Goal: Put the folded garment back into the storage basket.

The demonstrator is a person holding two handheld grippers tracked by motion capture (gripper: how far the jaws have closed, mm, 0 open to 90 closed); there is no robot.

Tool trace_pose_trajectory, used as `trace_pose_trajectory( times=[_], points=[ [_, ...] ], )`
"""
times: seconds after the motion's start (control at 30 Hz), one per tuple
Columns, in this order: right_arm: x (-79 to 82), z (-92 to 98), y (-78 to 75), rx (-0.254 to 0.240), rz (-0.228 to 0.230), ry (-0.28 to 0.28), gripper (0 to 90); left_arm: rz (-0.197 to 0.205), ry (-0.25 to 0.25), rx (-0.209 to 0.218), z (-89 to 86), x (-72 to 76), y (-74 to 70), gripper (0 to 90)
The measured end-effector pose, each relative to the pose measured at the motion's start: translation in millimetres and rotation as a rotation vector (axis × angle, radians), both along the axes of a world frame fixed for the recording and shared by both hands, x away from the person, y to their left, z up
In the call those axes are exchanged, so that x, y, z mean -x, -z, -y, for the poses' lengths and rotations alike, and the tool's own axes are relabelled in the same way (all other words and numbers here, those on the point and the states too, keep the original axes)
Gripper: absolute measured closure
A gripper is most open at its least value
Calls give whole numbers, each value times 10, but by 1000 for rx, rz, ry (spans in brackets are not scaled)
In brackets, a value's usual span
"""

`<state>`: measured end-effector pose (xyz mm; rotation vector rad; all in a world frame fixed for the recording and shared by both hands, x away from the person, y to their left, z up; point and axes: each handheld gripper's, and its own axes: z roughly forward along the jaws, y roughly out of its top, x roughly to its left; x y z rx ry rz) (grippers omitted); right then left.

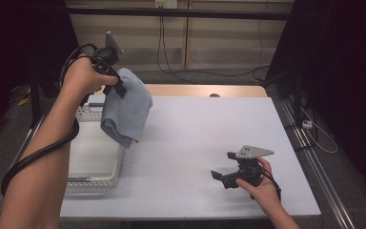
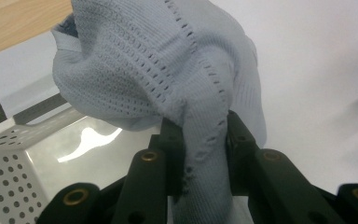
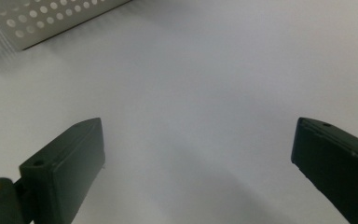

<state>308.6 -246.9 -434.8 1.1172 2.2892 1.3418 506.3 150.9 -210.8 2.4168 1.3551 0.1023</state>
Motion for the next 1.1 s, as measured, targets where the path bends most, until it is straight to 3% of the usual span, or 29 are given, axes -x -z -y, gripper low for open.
trace_pose_trajectory(
  times=[1.1],
  points=[
    [-5, -3, 18, 8, -8, -8, 24, 20, -44, -36, -322, -47, 59, 739]
  ],
)
